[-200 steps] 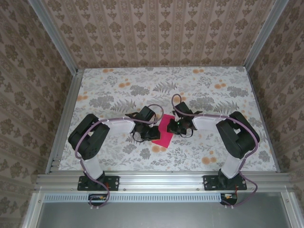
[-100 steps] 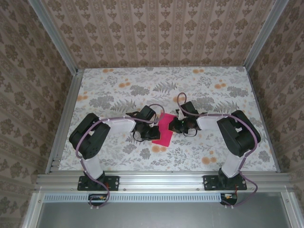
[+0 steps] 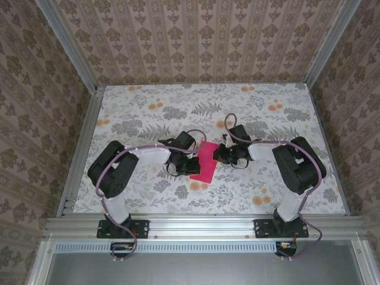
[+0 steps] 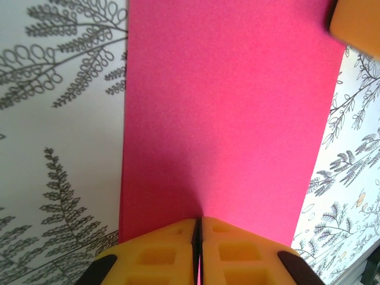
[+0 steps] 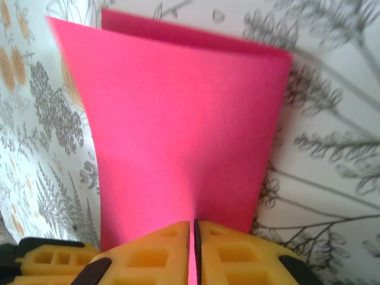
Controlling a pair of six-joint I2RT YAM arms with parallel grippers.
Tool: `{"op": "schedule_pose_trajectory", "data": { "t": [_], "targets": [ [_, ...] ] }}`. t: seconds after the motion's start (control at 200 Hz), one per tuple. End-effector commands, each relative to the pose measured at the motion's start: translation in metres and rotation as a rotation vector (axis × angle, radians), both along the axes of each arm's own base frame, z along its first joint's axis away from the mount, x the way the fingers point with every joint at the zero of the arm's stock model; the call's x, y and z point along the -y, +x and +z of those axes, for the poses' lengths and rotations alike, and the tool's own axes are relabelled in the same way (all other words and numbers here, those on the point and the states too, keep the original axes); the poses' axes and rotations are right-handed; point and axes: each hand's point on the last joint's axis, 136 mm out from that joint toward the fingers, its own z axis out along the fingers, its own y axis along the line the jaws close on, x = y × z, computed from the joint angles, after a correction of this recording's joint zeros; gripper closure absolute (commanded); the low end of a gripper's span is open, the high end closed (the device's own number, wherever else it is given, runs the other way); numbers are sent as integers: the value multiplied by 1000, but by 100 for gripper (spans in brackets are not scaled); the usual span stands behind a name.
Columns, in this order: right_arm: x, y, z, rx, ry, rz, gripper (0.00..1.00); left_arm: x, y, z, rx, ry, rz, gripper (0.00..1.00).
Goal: Fold a paper plane with a square sheet of paper (pick it up from the middle)
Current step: Fold the square sheet of paper in half at the center of the table.
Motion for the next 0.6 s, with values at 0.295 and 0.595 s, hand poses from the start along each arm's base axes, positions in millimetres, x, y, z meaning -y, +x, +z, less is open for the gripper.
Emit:
{"op": "schedule_pose_trajectory", "data": {
  "t": [0.295, 0.595],
  "targets": [
    [-16, 15, 10, 57, -39, 41, 86, -43, -29, -43, -102, 229, -27, 89],
    [0, 18, -11, 19, -78, 10, 86, -46, -31, -44, -104, 236, -30, 89]
  ]
}}
